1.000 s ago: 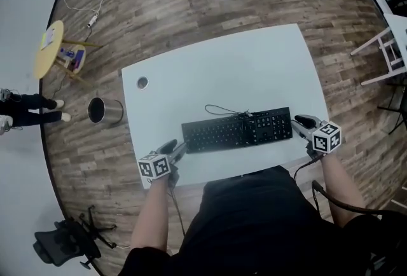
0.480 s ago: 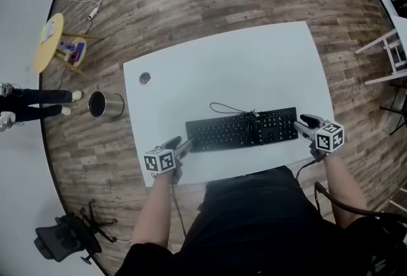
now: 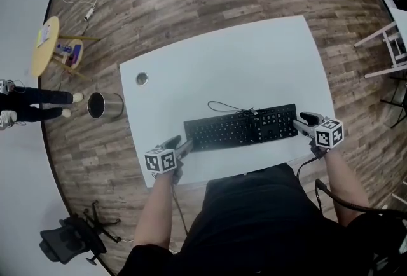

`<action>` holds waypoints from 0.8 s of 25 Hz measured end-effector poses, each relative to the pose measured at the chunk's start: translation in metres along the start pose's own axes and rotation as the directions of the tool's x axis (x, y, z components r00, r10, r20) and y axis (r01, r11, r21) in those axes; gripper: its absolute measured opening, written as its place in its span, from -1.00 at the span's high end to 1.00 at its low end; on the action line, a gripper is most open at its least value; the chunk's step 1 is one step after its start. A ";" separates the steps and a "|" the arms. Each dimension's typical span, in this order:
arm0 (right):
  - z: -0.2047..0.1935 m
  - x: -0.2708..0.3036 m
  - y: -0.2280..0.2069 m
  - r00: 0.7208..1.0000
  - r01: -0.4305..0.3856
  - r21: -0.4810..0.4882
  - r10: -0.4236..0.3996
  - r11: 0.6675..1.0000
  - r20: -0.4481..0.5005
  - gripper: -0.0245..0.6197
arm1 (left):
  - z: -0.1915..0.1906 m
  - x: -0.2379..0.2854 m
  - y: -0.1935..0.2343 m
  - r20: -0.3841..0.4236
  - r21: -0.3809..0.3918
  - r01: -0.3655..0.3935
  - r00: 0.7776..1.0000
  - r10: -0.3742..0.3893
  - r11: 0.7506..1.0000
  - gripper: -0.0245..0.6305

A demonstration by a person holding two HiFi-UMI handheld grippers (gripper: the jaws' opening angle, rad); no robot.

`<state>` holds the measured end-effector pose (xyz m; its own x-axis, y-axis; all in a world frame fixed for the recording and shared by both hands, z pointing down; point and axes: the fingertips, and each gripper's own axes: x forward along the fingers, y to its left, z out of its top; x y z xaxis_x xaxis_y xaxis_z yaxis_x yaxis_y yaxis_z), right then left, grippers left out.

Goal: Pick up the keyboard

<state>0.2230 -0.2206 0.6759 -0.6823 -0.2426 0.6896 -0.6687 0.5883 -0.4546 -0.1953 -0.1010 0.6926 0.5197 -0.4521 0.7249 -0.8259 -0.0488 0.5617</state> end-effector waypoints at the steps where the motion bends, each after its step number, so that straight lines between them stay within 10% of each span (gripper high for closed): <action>1: 0.000 0.000 0.001 1.000 -0.002 -0.001 0.002 1.000 0.001 0.29 | 0.000 0.001 -0.001 -0.006 0.004 0.000 1.000 0.000 1.000 0.09; 20: -0.006 0.012 0.008 1.000 0.005 -0.002 -0.005 1.000 -0.026 0.29 | 0.002 0.010 -0.016 -0.024 -0.004 0.027 0.999 -0.027 1.000 0.07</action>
<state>0.2111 -0.2146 0.6839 -0.6710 -0.2256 0.7063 -0.6717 0.5885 -0.4501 -0.1776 -0.1066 0.6906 0.5470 -0.4289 0.7189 -0.8106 -0.0570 0.5828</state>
